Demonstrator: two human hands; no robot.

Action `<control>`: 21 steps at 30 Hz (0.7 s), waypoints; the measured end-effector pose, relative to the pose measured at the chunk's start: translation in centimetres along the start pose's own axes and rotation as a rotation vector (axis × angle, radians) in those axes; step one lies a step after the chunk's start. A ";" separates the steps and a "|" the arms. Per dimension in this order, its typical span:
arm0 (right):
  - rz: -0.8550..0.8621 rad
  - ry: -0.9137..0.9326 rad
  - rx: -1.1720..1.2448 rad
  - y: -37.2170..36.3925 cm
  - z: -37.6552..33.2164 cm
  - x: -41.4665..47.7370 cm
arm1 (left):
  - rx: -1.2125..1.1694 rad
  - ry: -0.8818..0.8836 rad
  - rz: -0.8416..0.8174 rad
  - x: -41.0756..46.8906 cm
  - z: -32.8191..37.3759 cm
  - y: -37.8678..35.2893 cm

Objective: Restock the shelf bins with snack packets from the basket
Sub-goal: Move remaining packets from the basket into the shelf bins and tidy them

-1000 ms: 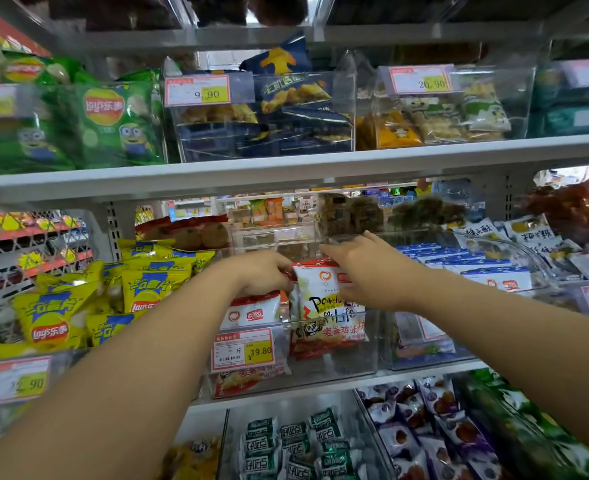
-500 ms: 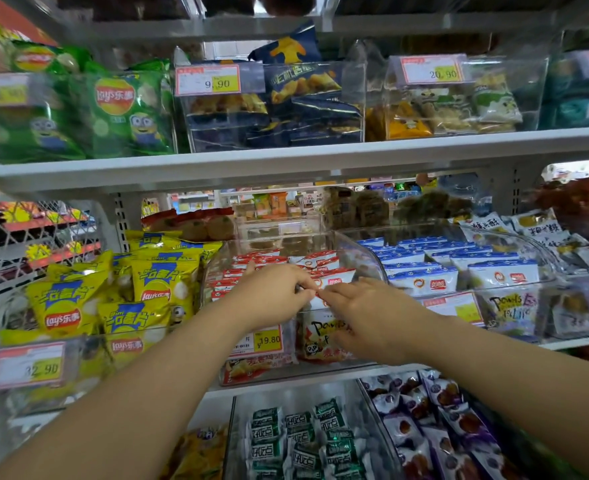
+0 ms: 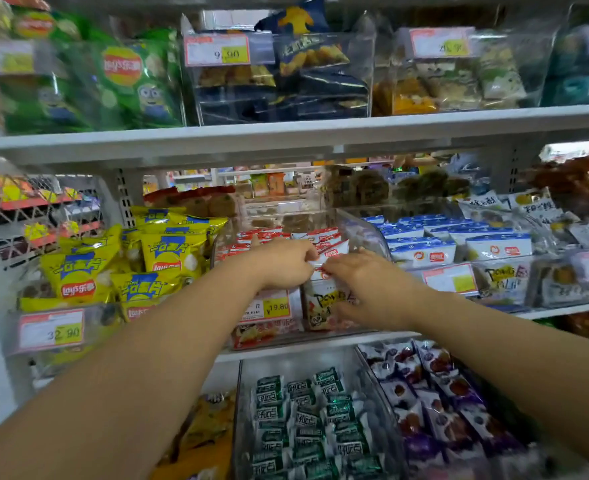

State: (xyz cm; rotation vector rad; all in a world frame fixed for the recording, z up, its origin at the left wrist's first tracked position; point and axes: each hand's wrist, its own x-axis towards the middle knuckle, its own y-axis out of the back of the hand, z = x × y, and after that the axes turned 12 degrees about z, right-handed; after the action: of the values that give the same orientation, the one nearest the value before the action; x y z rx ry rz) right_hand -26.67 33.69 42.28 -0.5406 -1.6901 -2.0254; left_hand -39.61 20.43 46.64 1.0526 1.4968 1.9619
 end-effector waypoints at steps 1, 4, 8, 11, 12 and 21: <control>0.005 -0.012 0.014 0.5 -0.1 0.1 | -0.016 -0.006 0.017 0.0 -0.1 0.1; 0.085 -0.004 0.045 2.5 -0.8 -0.4 | -0.052 -0.079 0.296 -1.6 0.7 0.9; 0.264 0.033 0.096 3.8 -2.2 -2.8 | -0.109 -0.224 0.609 -7.6 2.3 1.8; 0.179 -0.019 0.104 2.7 -2.9 -2.6 | -0.059 -0.205 0.542 -10.0 1.9 0.3; 0.122 -0.081 0.124 2.3 -2.8 -1.6 | -0.011 -0.179 0.487 -10.1 1.7 -0.3; -0.246 -0.171 -0.188 -1.0 -0.6 2.4 | 0.212 -0.100 0.192 -8.6 -2.3 -3.2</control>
State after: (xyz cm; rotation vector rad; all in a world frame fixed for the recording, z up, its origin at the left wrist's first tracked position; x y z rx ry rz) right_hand -29.24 32.99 42.75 -0.6087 -1.7470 -2.3921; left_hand -36.49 13.63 40.78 1.4106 1.6278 1.8716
